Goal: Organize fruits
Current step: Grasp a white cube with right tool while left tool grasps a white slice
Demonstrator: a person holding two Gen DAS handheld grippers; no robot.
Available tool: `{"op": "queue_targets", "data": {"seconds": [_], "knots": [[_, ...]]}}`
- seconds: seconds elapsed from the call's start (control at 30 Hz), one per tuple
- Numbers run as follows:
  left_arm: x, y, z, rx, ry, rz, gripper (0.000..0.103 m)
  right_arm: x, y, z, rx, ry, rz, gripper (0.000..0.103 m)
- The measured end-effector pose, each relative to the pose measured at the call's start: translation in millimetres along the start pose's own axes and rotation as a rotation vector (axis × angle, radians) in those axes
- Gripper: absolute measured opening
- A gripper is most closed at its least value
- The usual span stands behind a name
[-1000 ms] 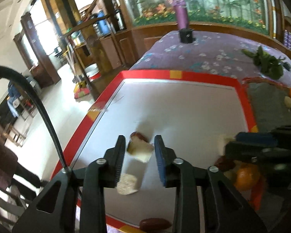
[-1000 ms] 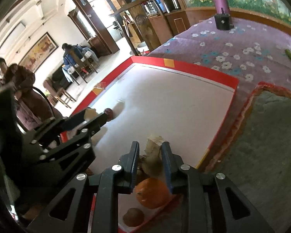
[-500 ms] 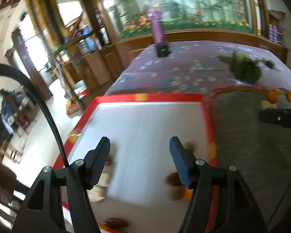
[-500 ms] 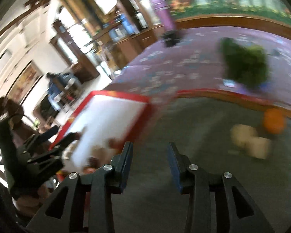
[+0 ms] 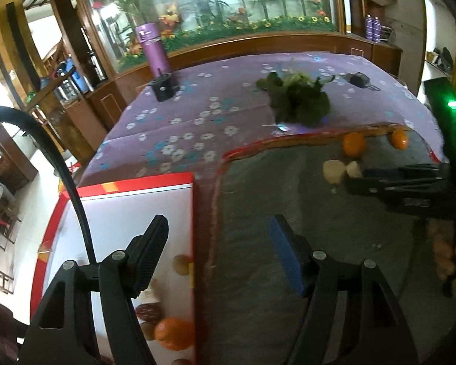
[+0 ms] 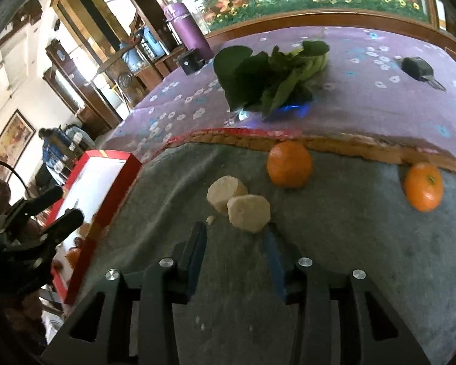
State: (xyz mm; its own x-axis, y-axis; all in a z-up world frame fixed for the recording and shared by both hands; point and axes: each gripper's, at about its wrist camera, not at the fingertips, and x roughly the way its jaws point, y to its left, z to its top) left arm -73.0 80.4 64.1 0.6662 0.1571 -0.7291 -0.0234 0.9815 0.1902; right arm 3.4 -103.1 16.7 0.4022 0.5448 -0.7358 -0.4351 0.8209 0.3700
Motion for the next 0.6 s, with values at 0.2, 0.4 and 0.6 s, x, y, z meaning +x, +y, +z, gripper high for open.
{"op": "queue_targets", "data": {"seconds": [0.2, 0.4, 0.6], "knots": [[12, -18, 14, 0.024, 0.026, -0.033, 0.069, 8, -6, 6, -0.014, -0.039, -0.033, 0.032], [33, -48, 30, 0.072, 0.059, -0.072, 0.069, -7, -18, 4, -0.015, -0.062, -0.07, 0.017], [56, -85, 41, 0.148, 0.087, -0.089, 0.068, -33, -40, 10, 0.053, -0.07, -0.027, 0.017]]}}
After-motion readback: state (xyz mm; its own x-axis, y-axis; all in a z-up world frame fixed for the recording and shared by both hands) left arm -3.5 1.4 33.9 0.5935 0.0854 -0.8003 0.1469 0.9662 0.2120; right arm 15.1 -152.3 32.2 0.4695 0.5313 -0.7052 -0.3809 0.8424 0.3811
